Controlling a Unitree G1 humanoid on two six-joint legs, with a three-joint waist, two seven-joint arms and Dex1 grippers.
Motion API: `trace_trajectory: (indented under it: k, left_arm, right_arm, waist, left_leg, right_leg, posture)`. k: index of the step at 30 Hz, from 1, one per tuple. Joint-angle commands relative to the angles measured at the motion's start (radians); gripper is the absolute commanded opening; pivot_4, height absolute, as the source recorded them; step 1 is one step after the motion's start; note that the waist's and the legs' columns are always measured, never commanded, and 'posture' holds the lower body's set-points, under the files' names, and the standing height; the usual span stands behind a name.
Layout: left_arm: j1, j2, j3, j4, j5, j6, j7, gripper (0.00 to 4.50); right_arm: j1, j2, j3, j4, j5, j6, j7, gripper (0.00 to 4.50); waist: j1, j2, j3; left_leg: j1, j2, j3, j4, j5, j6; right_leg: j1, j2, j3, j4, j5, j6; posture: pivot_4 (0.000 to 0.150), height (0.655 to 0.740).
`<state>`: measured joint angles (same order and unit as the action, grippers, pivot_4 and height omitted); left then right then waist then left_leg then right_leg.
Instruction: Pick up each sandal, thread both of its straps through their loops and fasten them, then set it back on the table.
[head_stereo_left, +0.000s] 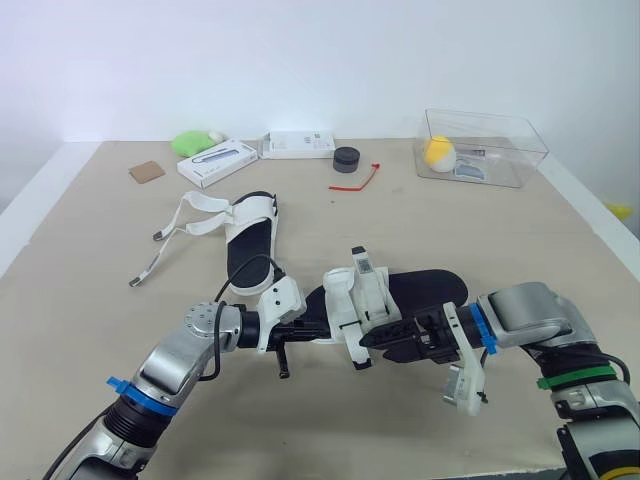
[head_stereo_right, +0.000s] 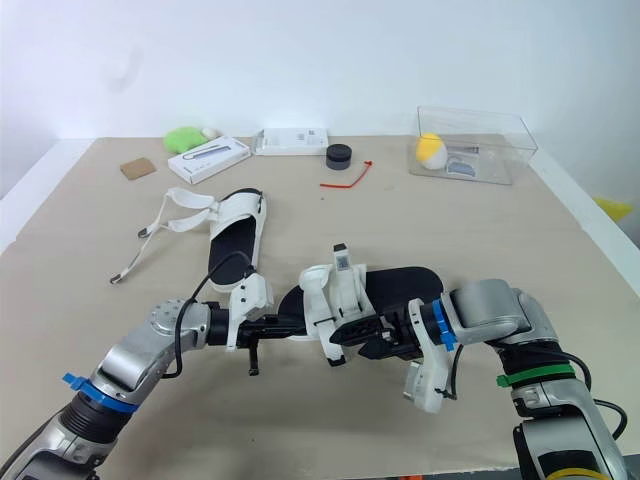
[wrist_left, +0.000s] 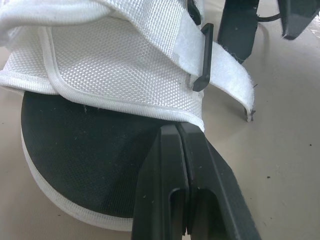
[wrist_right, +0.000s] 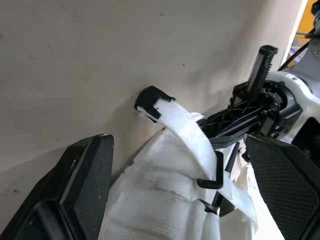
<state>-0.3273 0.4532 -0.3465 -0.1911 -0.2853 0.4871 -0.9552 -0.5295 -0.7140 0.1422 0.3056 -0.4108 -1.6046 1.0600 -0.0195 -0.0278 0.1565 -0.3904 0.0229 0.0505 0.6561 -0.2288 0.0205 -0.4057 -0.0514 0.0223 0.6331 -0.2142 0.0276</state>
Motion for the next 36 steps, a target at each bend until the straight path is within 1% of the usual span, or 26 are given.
trace_trajectory:
  k: [1,6,9,11,12,14,15,16,17,18,20,21,22,23,24,25,27,29,31,33,36]
  left_arm:
    - [0.018,0.011,-0.038,0.017,0.013,0.031,-0.015,0.0]
    - [0.012,0.011,-0.036,0.021,0.013,0.031,-0.017,0.0]
    - [0.012,0.012,-0.035,0.019,0.013,0.033,-0.016,0.0]
    - [0.013,0.012,-0.034,0.019,0.013,0.033,-0.015,0.0]
    - [0.013,0.011,-0.034,0.019,0.013,0.033,-0.014,0.0]
    - [0.013,0.011,-0.033,0.018,0.013,0.033,-0.013,0.0]
    - [0.014,0.01,-0.033,0.018,0.013,0.033,-0.012,0.0]
    - [0.015,0.01,-0.033,0.018,0.013,0.033,-0.012,0.0]
    - [0.015,0.01,-0.033,0.018,0.013,0.033,-0.012,0.0]
    - [0.015,0.011,-0.033,0.018,0.013,0.033,-0.012,0.0]
    - [0.014,0.011,-0.033,0.019,0.013,0.033,-0.013,0.0]
    - [0.014,0.011,-0.033,0.02,0.013,0.032,-0.014,0.0]
    - [0.013,0.012,-0.033,0.021,0.014,0.031,-0.014,0.0]
    - [0.013,0.012,-0.034,0.023,0.015,0.03,-0.015,0.0]
    - [0.012,0.013,-0.034,0.023,0.015,0.03,-0.016,0.0]
    - [0.012,0.013,-0.033,0.025,0.016,0.029,-0.017,0.0]
    - [0.01,0.013,-0.033,0.028,0.017,0.027,-0.019,0.0]
    - [0.01,0.013,-0.033,0.029,0.017,0.026,-0.019,0.0]
    - [0.01,0.013,-0.034,0.03,0.018,0.026,-0.019,0.0]
    - [0.011,0.013,-0.033,0.03,0.018,0.025,-0.018,0.0]
    - [0.013,0.012,-0.034,0.029,0.019,0.024,-0.018,0.0]
  right_arm:
    - [-0.004,0.017,-0.033,-0.042,-0.133,-0.01,-0.15,4.48]
    - [-0.002,0.037,-0.027,-0.064,-0.268,-0.01,-0.304,4.48]
    - [-0.011,0.037,-0.025,-0.068,-0.332,-0.01,-0.376,3.81]
    - [-0.015,0.029,-0.021,-0.07,-0.367,-0.01,-0.42,2.85]
    - [-0.017,0.023,-0.015,-0.071,-0.383,-0.01,-0.44,2.48]
    - [-0.021,0.018,-0.011,-0.061,-0.406,-0.01,-0.472,1.31]
    - [-0.022,0.014,-0.006,-0.056,-0.408,-0.01,-0.484,0.94]
    - [-0.022,0.003,0.009,-0.059,-0.396,-0.01,-0.497,0.37]
    - [-0.023,-0.006,0.02,-0.063,-0.388,-0.01,-0.508,0.11]
    - [-0.024,-0.026,0.047,-0.065,-0.359,-0.009,-0.517,0.04]
    - [-0.026,-0.093,0.14,-0.085,-0.249,0.022,-0.535,0.04]
    - [-0.026,-0.156,0.23,-0.13,-0.109,0.102,-0.517,0.04]
    - [-0.02,-0.222,0.322,-0.203,0.076,0.237,-0.457,0.04]
    - [-0.03,-0.268,0.386,-0.268,0.209,0.331,-0.422,0.04]
    - [-0.036,-0.304,0.434,-0.347,0.363,0.468,-0.358,0.04]
    - [-0.048,-0.322,0.458,-0.407,0.469,0.574,-0.308,0.04]
    - [-0.067,-0.338,0.47,-0.492,0.626,0.758,-0.223,0.04]
    - [-0.098,-0.322,0.438,-0.561,0.794,1.014,-0.176,0.04]
    - [-0.144,-0.293,0.395,-0.593,0.917,1.24,-0.146,0.04]
    - [-0.203,-0.259,0.356,-0.583,1.001,1.456,-0.127,0.04]
    - [-0.282,-0.182,0.304,-0.519,1.055,1.693,-0.118,0.04]
  waist:
    - [0.0,0.0,0.0]
    - [0.0,0.0,0.0]
    - [0.0,0.0,0.0]
    - [-0.001,0.0,0.0]
    - [-0.001,0.0,0.0]
    - [-0.001,0.0,0.0]
    - [-0.001,0.0,0.0]
    - [-0.001,0.0,0.0]
    - [-0.001,0.0,0.0]
    - [-0.001,0.0,0.0]
    - [-0.001,0.0,0.0]
    - [-0.001,0.0,0.0]
    - [-0.001,0.001,0.0]
    - [-0.001,0.001,0.0]
    - [-0.001,0.001,0.0]
    - [-0.001,0.0,0.0]
    - [0.0,0.0,0.0]
    - [0.001,-0.001,0.001]
    - [0.002,-0.001,0.001]
    - [0.001,-0.001,0.001]
    - [0.002,-0.001,0.001]
  left_leg:
    - [0.0,0.0,0.0,0.0,0.0,0.0]
    - [0.0,0.0,0.0,0.0,0.0,0.0]
    - [0.0,0.0,0.0,0.0,0.0,0.0]
    - [0.0,0.0,0.0,0.0,0.0,0.0]
    - [0.0,0.0,0.0,0.0,0.0,0.0]
    - [0.0,0.0,0.0,0.0,0.0,0.0]
    - [0.0,0.0,0.0,0.0,0.0,0.0]
    - [0.0,0.0,0.0,0.0,0.0,0.0]
    - [0.0,0.0,0.0,0.0,0.0,0.0]
    - [0.0,0.0,0.0,0.0,0.0,0.0]
    - [0.0,0.0,0.0,0.0,0.0,0.0]
    - [0.0,0.0,0.0,0.0,0.0,0.0]
    - [0.0,-0.001,0.0,-0.001,0.0,0.0]
    - [0.0,-0.001,0.0,-0.002,0.0,0.0]
    - [0.0,-0.002,0.0,-0.002,0.0,0.0]
    - [0.001,-0.001,0.0,-0.002,0.0,0.0]
    - [0.001,-0.001,-0.001,-0.003,0.0,0.0]
    - [0.001,-0.001,-0.001,-0.002,0.0,0.0]
    - [0.0,0.0,-0.001,-0.001,0.0,0.0]
    - [0.0,0.001,0.0,-0.001,0.0,0.0]
    - [-0.002,0.002,0.0,-0.001,0.0,0.0]
  right_leg:
    - [0.0,0.0,0.0,0.0,0.0,0.0]
    - [0.0,0.0,0.0,0.0,0.0,0.001]
    - [0.0,0.001,0.0,0.0,0.0,0.001]
    - [0.0,0.001,0.0,0.0,-0.001,0.001]
    - [0.0,0.001,0.0,0.0,-0.001,0.001]
    - [0.0,0.0,0.0,0.0,-0.001,0.001]
    - [0.0,0.0,0.0,0.0,-0.001,0.001]
    - [0.0,0.001,0.0,0.0,-0.001,0.002]
    - [0.0,0.001,0.0,0.0,-0.002,0.004]
    - [0.0,0.001,0.001,0.0,-0.002,0.004]
    - [0.0,0.0,0.001,0.0,-0.003,0.004]
    - [0.0,0.0,0.001,0.0,-0.003,0.004]
    - [0.0,0.0,0.001,0.0,-0.003,0.004]
    - [-0.001,-0.001,0.002,0.001,-0.003,0.004]
    - [-0.001,-0.001,0.003,0.001,-0.002,0.002]
    - [0.0,-0.001,0.003,0.001,-0.001,-0.001]
    - [0.001,0.0,0.002,0.001,-0.001,0.0]
    - [0.0,-0.001,0.001,0.001,-0.001,0.001]
    - [0.0,-0.001,0.0,0.001,-0.002,0.003]
    - [-0.002,-0.002,-0.001,0.001,-0.002,0.003]
    - [-0.003,-0.002,-0.004,0.001,-0.001,0.0]
  posture:
    - [0.15,0.74]
    - [0.15,0.74]
    - [0.15,0.74]
    - [0.15,0.74]
    - [0.15,0.74]
    - [0.15,0.74]
    - [0.15,0.74]
    - [0.15,0.74]
    - [0.15,0.74]
    - [0.15,0.74]
    - [0.15,0.74]
    - [0.15,0.74]
    - [0.15,0.74]
    - [0.15,0.74]
    - [0.15,0.74]
    - [0.15,0.74]
    - [0.15,0.74]
    - [0.15,0.74]
    - [0.15,0.74]
    - [0.15,0.74]
    - [0.15,0.74]
